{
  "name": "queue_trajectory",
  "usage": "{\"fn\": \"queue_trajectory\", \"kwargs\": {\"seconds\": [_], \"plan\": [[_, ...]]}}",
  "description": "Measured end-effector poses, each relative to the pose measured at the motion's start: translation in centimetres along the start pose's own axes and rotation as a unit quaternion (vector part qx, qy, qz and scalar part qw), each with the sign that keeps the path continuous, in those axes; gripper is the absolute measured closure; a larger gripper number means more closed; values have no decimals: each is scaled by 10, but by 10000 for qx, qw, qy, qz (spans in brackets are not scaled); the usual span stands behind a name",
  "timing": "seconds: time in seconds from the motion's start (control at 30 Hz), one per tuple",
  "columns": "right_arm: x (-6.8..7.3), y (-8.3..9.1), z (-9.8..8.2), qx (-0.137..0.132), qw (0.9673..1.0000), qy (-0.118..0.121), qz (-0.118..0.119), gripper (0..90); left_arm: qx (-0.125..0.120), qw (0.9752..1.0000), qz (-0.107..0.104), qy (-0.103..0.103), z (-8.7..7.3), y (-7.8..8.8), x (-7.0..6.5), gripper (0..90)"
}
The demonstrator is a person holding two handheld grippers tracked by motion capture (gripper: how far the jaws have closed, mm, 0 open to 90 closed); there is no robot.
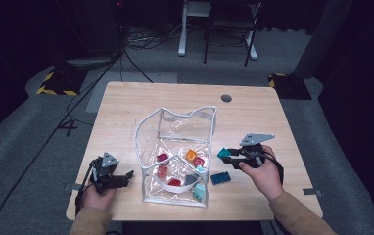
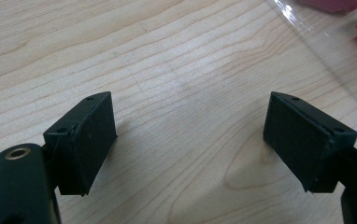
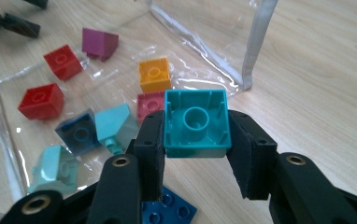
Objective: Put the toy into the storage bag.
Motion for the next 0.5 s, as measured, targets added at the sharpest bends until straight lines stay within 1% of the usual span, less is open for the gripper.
{"fn": "queue_trajectory", "kwargs": {"seconds": [0.5], "plan": [[8, 38, 24, -396, 9991, 143, 19, 592, 2, 10000, -1, 2, 0, 0, 0, 174]]}}
Point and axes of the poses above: each handheld gripper's, and its own axes: y roughly backward along the jaws, z roughly out of its top, x roughly to its left, the point moved 4 cm from there along -y, roughly forward along the jaws, and after that the axes turned 14 degrees about x, right-handed, at the moved point
